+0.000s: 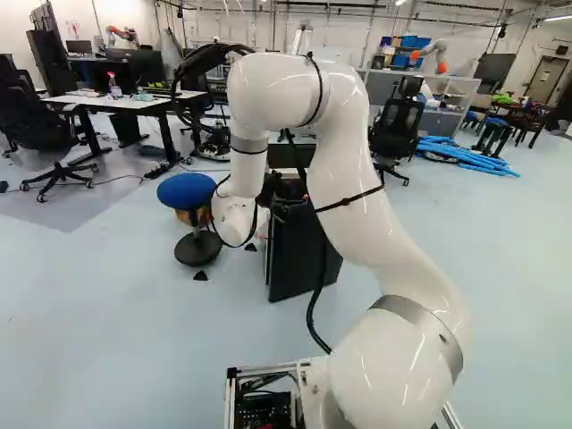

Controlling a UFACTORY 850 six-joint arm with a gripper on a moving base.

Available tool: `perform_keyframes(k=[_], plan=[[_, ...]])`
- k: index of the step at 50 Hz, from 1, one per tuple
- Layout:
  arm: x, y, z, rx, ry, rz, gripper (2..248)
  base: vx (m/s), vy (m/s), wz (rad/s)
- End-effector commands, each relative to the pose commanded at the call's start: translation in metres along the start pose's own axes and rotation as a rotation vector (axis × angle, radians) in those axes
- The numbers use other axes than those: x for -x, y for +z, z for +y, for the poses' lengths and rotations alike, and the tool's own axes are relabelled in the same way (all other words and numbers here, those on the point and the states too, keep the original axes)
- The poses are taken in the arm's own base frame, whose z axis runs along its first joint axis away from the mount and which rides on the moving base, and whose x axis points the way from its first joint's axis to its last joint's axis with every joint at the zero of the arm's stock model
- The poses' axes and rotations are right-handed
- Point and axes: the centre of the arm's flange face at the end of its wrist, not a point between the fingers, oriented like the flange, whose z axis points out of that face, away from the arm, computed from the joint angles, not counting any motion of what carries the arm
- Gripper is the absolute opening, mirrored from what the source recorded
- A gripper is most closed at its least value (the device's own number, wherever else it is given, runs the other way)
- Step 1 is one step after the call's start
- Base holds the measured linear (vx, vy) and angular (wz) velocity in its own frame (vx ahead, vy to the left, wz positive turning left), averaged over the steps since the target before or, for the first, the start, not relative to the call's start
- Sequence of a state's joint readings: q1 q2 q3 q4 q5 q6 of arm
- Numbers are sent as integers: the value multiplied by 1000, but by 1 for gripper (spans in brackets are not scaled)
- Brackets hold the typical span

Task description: Grab a drink from the fridge

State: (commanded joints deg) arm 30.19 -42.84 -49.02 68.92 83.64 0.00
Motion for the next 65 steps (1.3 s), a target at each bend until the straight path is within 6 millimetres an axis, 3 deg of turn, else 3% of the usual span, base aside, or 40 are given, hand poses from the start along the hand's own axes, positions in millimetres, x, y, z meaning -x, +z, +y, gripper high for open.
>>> perform_keyframes(k=[65], plan=[[-9, -57, 72, 83, -97, -36, 247, 0, 0, 0]])
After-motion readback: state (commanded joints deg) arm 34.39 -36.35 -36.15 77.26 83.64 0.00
